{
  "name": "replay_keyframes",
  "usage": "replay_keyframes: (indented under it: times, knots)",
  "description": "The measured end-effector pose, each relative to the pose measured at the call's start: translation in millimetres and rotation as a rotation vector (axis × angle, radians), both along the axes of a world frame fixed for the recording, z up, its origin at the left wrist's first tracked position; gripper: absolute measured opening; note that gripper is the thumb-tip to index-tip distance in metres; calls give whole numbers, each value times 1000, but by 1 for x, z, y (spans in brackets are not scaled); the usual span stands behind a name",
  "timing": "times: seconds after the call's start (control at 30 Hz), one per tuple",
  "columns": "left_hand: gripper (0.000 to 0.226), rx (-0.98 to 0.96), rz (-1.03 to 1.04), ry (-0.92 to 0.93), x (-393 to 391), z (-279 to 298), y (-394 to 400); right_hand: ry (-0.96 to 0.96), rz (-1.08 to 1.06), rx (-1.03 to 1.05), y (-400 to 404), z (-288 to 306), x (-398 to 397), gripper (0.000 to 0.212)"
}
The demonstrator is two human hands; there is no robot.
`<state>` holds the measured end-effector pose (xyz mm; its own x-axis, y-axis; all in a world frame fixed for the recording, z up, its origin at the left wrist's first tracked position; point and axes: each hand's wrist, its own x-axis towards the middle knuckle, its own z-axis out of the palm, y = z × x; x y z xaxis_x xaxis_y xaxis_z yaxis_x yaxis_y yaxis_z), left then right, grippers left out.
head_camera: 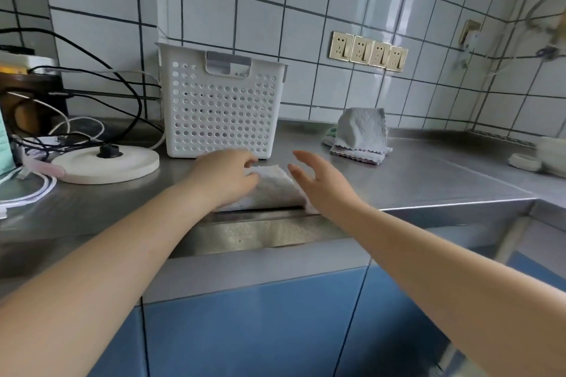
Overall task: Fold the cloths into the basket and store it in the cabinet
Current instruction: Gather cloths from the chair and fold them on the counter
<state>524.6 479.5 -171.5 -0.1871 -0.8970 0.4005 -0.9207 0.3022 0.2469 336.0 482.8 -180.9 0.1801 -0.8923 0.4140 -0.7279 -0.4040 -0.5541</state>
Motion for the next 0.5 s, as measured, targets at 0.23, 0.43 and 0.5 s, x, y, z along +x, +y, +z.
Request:
replay_keyframes:
  times: [0.23, 0.43, 0.5]
  knots:
    - [31, -301, -335, 71, -108, -6, 32, -133, -185, -29, 80, -5, -114, 25]
    - [27, -139, -602, 135, -232, -57, 59, -81, -441, 65, 161, -28, -215, 24]
    - [29, -89, -663, 108, -269, -80, 71, -54, -525, 124, 191, -43, -246, 25]
